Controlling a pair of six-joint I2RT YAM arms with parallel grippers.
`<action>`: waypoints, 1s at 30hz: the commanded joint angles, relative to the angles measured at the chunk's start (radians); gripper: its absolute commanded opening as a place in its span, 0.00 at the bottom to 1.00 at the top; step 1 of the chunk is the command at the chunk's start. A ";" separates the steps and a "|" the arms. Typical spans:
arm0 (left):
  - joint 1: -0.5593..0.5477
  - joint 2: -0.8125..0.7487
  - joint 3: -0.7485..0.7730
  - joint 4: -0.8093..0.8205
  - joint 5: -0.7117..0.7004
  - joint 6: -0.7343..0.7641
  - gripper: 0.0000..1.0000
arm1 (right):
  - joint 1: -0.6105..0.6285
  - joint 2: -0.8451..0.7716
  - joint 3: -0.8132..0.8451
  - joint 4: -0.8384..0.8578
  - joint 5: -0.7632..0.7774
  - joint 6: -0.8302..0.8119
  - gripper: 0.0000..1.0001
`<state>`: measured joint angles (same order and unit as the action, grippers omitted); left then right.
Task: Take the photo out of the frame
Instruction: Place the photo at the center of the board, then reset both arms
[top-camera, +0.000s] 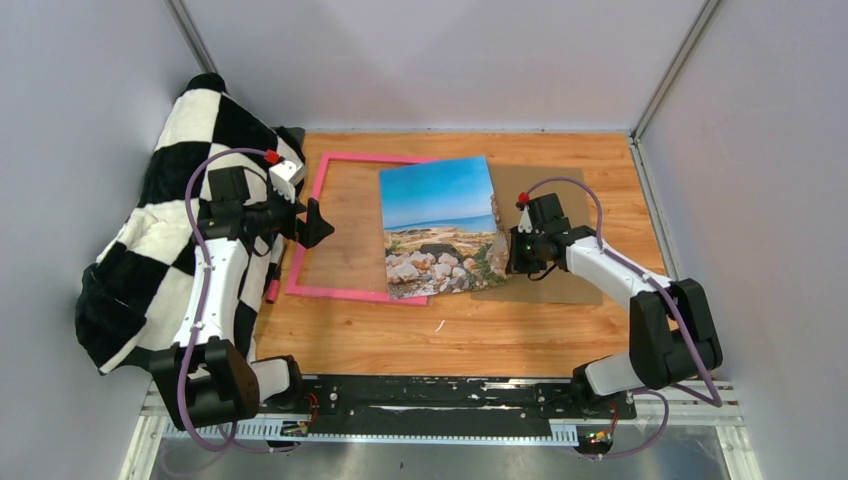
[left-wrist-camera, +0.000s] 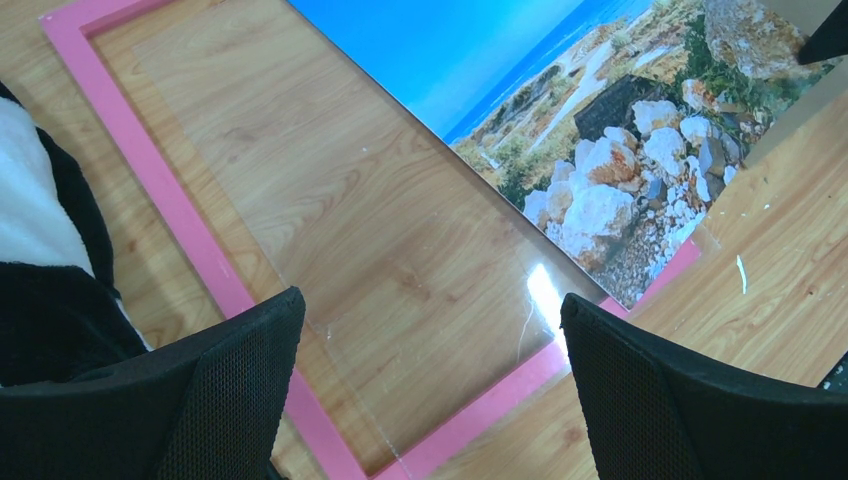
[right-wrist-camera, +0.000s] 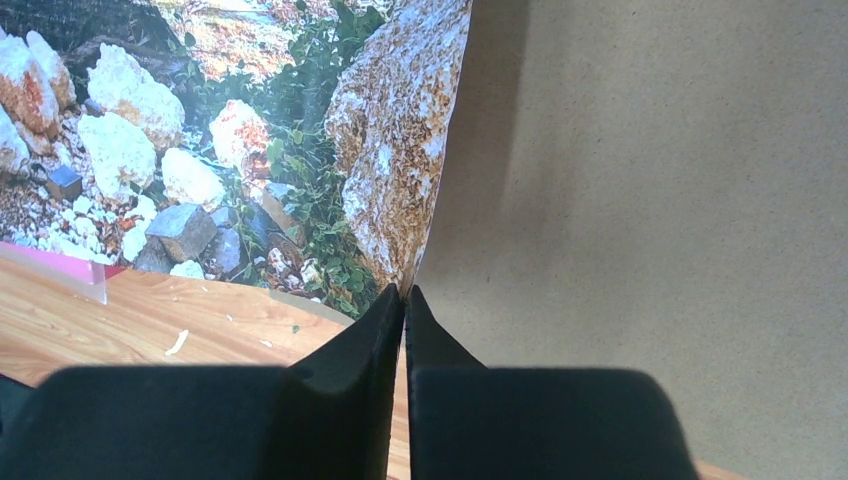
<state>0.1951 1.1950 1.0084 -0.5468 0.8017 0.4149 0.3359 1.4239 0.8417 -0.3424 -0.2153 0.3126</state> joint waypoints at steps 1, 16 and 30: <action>0.007 -0.020 -0.002 0.012 0.009 0.006 1.00 | 0.009 -0.027 -0.026 -0.027 -0.047 -0.013 0.09; 0.007 -0.016 -0.001 0.019 0.005 0.005 1.00 | 0.007 -0.112 0.076 -0.178 -0.079 -0.275 0.78; -0.031 -0.036 -0.005 0.021 -0.110 0.007 1.00 | -0.006 -0.286 0.179 -0.182 -0.156 -0.710 1.00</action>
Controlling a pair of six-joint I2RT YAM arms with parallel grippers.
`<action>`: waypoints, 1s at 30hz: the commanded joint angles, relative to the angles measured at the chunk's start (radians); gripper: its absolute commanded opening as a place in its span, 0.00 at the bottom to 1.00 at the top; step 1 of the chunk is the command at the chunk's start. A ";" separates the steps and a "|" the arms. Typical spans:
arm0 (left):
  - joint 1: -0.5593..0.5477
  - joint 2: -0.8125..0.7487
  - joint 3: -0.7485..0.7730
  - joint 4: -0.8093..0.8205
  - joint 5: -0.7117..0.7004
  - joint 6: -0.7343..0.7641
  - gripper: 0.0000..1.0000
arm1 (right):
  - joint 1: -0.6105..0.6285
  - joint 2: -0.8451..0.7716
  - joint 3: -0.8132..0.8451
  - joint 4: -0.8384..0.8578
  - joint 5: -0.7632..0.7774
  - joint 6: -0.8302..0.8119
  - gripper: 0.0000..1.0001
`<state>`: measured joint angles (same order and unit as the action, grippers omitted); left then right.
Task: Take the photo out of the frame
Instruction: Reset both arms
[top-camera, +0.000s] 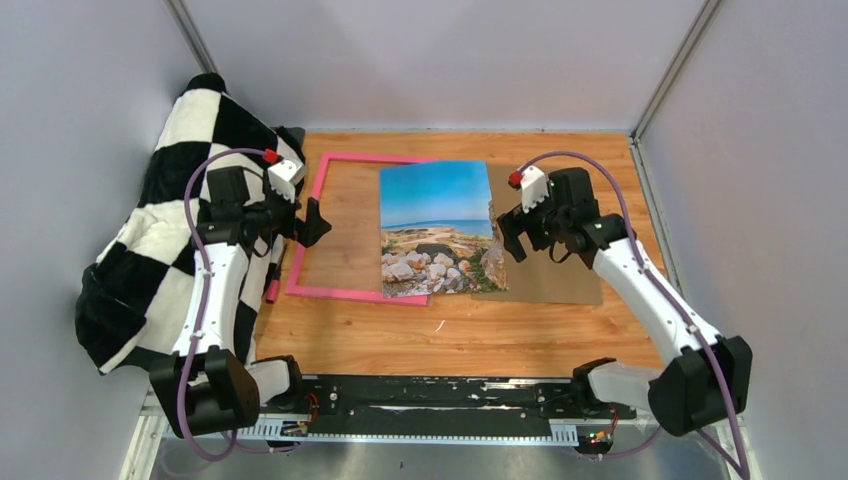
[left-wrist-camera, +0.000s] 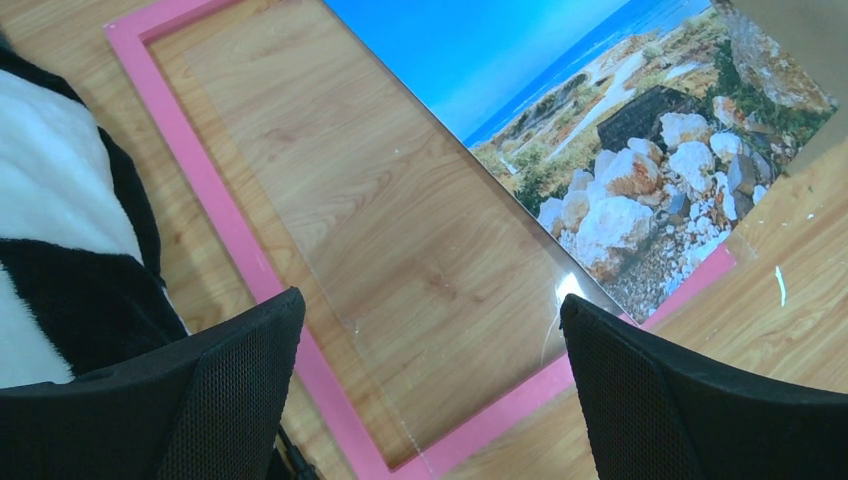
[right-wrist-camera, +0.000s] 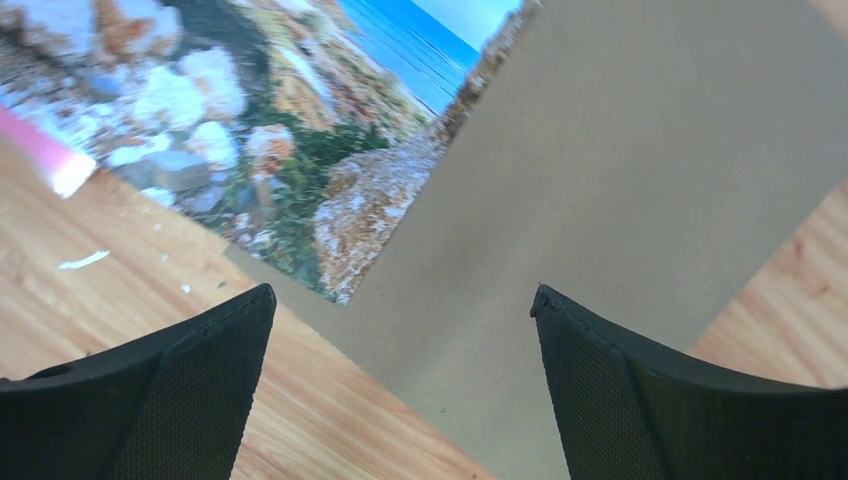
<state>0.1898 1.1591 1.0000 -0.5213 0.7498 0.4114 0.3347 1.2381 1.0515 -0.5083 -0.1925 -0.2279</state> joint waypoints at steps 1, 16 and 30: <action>-0.039 0.001 0.005 -0.007 -0.078 0.012 1.00 | -0.006 -0.135 -0.041 -0.016 -0.225 -0.188 1.00; -0.145 -0.111 0.045 -0.118 -0.064 0.109 1.00 | -0.005 -0.659 -0.086 0.006 -0.213 -0.095 1.00; -0.143 -0.426 0.010 -0.158 -0.031 0.092 1.00 | -0.005 -0.821 -0.081 -0.044 -0.189 -0.139 1.00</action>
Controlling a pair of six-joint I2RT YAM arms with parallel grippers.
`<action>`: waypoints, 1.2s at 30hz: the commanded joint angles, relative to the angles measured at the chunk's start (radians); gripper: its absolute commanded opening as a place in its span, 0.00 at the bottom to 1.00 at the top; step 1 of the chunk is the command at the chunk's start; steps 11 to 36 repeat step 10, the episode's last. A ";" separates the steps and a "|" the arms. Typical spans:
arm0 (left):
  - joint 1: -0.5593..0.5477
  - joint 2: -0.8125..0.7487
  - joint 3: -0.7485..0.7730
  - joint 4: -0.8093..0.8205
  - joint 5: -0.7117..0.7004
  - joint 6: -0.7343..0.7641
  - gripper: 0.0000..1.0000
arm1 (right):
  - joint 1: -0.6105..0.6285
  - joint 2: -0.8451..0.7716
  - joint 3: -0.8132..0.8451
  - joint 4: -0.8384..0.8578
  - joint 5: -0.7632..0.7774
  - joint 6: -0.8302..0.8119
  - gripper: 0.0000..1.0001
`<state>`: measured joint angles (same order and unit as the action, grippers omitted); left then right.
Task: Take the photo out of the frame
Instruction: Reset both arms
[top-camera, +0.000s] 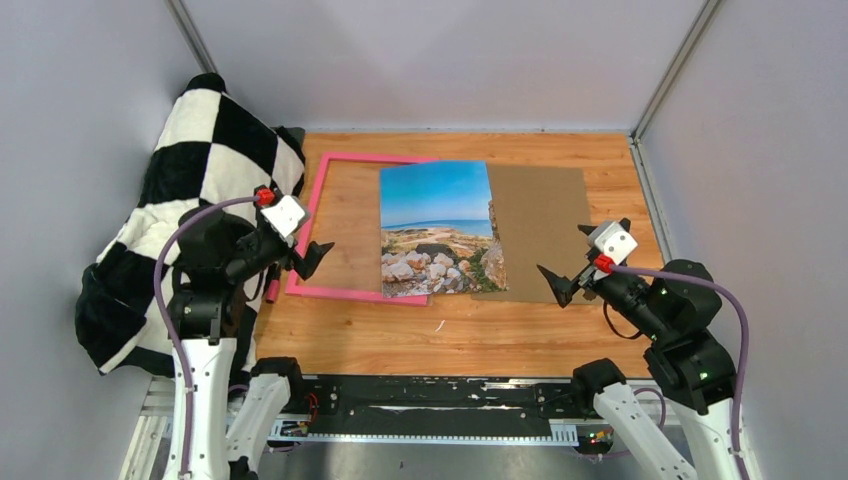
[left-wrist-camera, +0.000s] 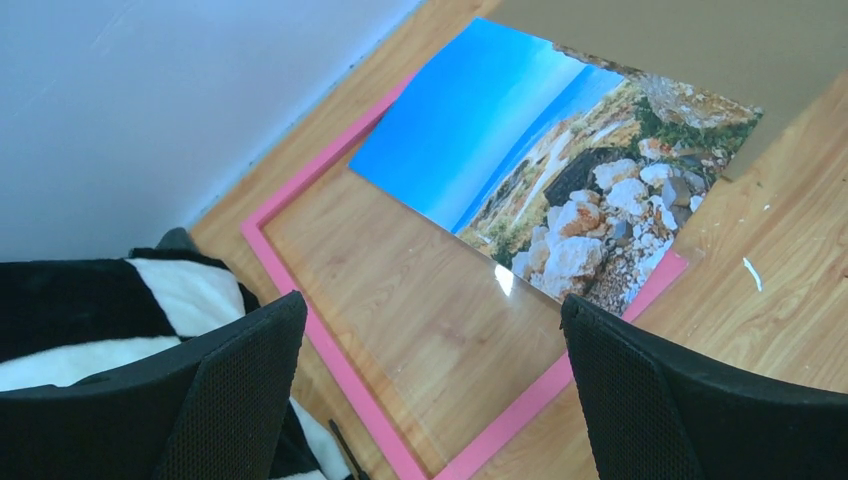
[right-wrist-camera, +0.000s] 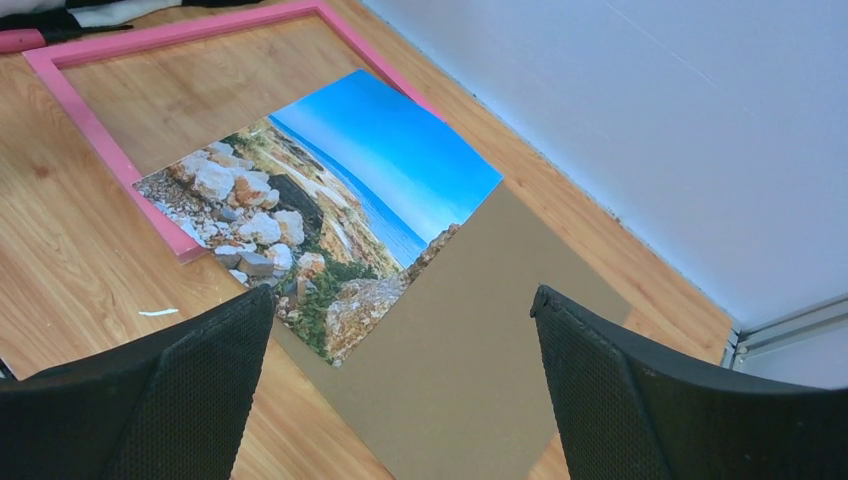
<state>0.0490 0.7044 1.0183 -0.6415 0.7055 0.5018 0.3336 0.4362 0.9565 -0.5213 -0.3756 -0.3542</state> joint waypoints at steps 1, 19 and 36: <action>-0.002 0.034 -0.015 -0.037 0.015 0.011 1.00 | -0.004 -0.022 0.014 -0.030 -0.010 -0.012 1.00; -0.003 0.062 -0.027 -0.037 0.047 0.026 1.00 | 0.001 -0.030 -0.017 0.039 0.097 0.034 1.00; -0.003 0.062 -0.027 -0.037 0.047 0.026 1.00 | 0.001 -0.030 -0.017 0.039 0.097 0.034 1.00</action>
